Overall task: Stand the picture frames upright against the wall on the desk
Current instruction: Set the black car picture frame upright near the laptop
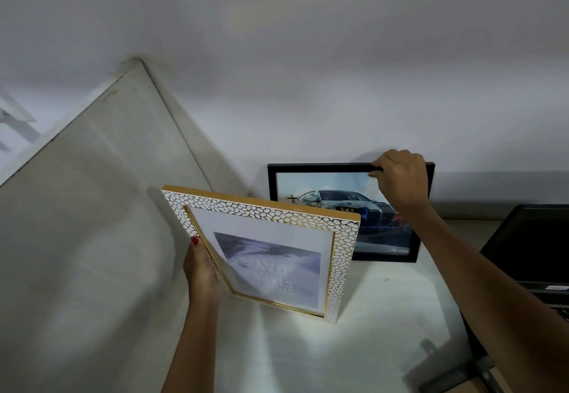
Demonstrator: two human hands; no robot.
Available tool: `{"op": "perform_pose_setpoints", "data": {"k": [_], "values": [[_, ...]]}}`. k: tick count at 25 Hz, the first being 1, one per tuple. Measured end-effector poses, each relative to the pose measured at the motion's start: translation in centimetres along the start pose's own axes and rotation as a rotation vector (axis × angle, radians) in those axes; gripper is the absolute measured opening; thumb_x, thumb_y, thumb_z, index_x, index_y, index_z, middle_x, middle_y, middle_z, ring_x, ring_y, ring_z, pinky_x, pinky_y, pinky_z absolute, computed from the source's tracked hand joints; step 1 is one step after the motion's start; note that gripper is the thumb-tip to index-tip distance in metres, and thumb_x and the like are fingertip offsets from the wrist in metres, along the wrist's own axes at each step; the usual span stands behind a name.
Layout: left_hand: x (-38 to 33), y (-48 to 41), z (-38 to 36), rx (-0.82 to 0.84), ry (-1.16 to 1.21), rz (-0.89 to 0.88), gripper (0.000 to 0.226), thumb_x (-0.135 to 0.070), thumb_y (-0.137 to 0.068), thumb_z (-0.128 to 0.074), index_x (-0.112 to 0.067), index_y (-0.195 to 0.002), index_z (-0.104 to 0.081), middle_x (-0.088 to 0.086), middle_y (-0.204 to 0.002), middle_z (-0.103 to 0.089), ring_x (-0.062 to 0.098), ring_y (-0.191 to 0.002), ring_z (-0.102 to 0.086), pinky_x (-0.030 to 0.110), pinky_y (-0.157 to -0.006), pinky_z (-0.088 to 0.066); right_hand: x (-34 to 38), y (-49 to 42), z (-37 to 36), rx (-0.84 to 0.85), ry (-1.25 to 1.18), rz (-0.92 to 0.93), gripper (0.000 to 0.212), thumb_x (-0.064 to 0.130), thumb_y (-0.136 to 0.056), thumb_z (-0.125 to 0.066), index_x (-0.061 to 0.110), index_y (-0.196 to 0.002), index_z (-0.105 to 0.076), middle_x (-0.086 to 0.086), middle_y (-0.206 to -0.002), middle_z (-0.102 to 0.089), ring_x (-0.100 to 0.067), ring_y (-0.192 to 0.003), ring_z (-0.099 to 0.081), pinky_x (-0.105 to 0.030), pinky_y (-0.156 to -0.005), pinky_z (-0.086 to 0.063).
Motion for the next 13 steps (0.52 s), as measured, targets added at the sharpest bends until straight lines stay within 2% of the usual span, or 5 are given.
{"op": "perform_pose_setpoints", "data": {"k": [4, 7, 10, 13], "values": [[-0.3, 0.2, -0.4, 0.051, -0.003, -0.043, 0.058, -0.06, -0.075, -0.056, -0.019, -0.116, -0.051, 0.01, -0.121, -0.058, 0.026, -0.104, -0.057, 0.036, -0.089, -0.045, 0.2, 0.3, -0.2, -0.026, 0.043, 0.005, 0.013, 0.014, -0.072, -0.07, 0.005, -0.076, -0.061, -0.013, -0.071, -0.065, -0.034, -0.065, -0.058, -0.038, -0.064, -0.044], [0.0, 0.0, 0.1, 0.021, 0.005, 0.002, 0.034, -0.045, -0.089, -0.046, -0.021, -0.113, -0.051, 0.009, -0.122, -0.055, 0.03, -0.11, -0.054, 0.038, -0.093, -0.043, 0.4, 0.5, 0.1, -0.023, 0.039, -0.015, 0.017, 0.013, -0.072, -0.07, 0.006, -0.083, -0.06, -0.014, -0.079, -0.065, -0.035, -0.073, -0.059, -0.04, -0.068, -0.044], [0.0, 0.3, 0.3, 0.01, 0.028, 0.024, 0.037, -0.046, -0.089, -0.046, -0.02, -0.115, -0.052, 0.01, -0.124, -0.056, 0.03, -0.11, -0.055, 0.04, -0.093, -0.045, 0.7, 1.9, 1.0, 0.018, 0.038, -0.069, 0.035, 0.007, -0.07, -0.069, 0.007, -0.103, -0.057, -0.018, -0.102, -0.065, -0.038, -0.093, -0.059, -0.045, -0.08, -0.045], [-0.6, 2.1, -0.2, 0.025, 0.09, -0.012, 0.059, -0.06, -0.072, -0.054, -0.017, -0.113, -0.054, 0.006, -0.111, -0.062, 0.021, -0.092, -0.061, 0.031, -0.074, -0.051, 0.9, 4.3, 3.0, 0.017, -0.118, -0.144, 0.039, 0.002, -0.07, -0.066, 0.007, -0.108, -0.055, -0.019, -0.109, -0.06, -0.037, -0.101, -0.055, -0.045, -0.085, -0.043]]}}
Point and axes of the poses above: each hand's wrist, its own y-axis away from the middle knuckle, its own z-axis out of the back of the hand, x = y × z, the point moved 6 cm from there along -y, towards the middle knuckle
